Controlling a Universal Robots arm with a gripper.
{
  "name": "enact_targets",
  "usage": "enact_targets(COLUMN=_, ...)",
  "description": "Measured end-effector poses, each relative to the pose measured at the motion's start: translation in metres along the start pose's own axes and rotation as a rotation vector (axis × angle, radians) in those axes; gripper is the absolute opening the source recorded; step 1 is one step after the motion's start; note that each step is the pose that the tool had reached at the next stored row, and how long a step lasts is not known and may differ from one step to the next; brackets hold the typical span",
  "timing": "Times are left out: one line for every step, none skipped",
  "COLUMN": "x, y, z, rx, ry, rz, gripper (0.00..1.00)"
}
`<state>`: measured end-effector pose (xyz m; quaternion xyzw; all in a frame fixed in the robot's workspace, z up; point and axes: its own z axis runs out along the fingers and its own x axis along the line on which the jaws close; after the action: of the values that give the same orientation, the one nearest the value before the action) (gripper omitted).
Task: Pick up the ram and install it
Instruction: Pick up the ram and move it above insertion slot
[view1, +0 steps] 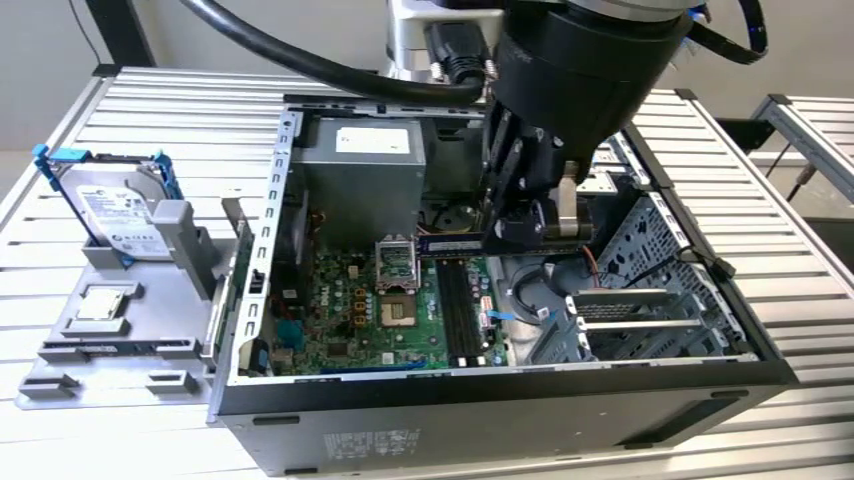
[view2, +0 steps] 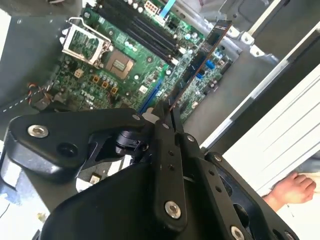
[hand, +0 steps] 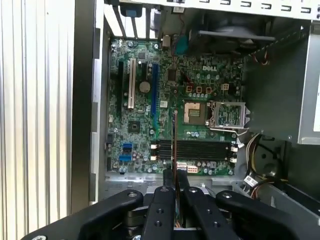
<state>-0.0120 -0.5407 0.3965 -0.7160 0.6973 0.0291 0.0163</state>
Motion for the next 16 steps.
enact_targets(x=0.0000, y=-0.0037, z=0.0000, rx=0.0001, ry=0.0000, rz=0.000, gripper=0.00)
enact_targets(x=0.0000, y=-0.0073, z=-0.0001, rx=0.0000, ry=0.0000, rz=0.000, gripper=0.00)
enact_targets(x=0.0000, y=-0.0110, z=-0.0002, rx=0.0000, ry=-0.0001, rz=0.000, gripper=0.00)
enact_targets(x=0.0000, y=-0.0147, z=-0.0003, rx=0.0000, ry=0.0000, rz=0.000, gripper=0.00)
enact_targets(x=0.0000, y=-0.0181, z=-0.0003, rx=0.0000, ry=0.0000, rz=0.000, gripper=0.00)
enact_targets(x=0.0000, y=-0.0214, z=-0.0004, rx=0.0000, ry=0.0001, rz=0.000, gripper=0.00)
enact_targets(x=0.0000, y=-0.0248, z=-0.0005, rx=0.0000, ry=0.0000, rz=0.000, gripper=0.00)
enact_targets(x=0.0000, y=-0.0277, z=-0.0005, rx=0.0000, ry=0.0000, rz=0.000, gripper=0.00)
enact_targets(x=0.0000, y=-0.0304, z=-0.0005, rx=0.0000, ry=0.0000, rz=0.000, gripper=0.00)
enact_targets(x=-0.0001, y=-0.0330, z=-0.0006, rx=0.0000, ry=-0.0001, rz=0.000, gripper=0.00)
enact_targets(x=-0.0001, y=-0.0354, z=-0.0006, rx=0.0000, ry=-0.0001, rz=0.000, gripper=0.00)
enact_targets(x=-0.0001, y=-0.0371, z=-0.0006, rx=0.0000, ry=-0.0001, rz=0.000, gripper=0.00)
enact_targets(x=-0.0002, y=-0.0379, z=-0.0006, rx=0.0000, ry=-0.0001, rz=0.000, gripper=0.00)
enact_targets(x=-0.0002, y=-0.0379, z=-0.0006, rx=0.0000, ry=0.0000, rz=0.000, gripper=0.00)
enact_targets(x=-0.0002, y=-0.0379, z=-0.0006, rx=0.0000, ry=0.0000, rz=0.000, gripper=0.00)
enact_targets(x=-0.0002, y=-0.0379, z=-0.0007, rx=0.0000, ry=0.0000, rz=0.000, gripper=0.00)
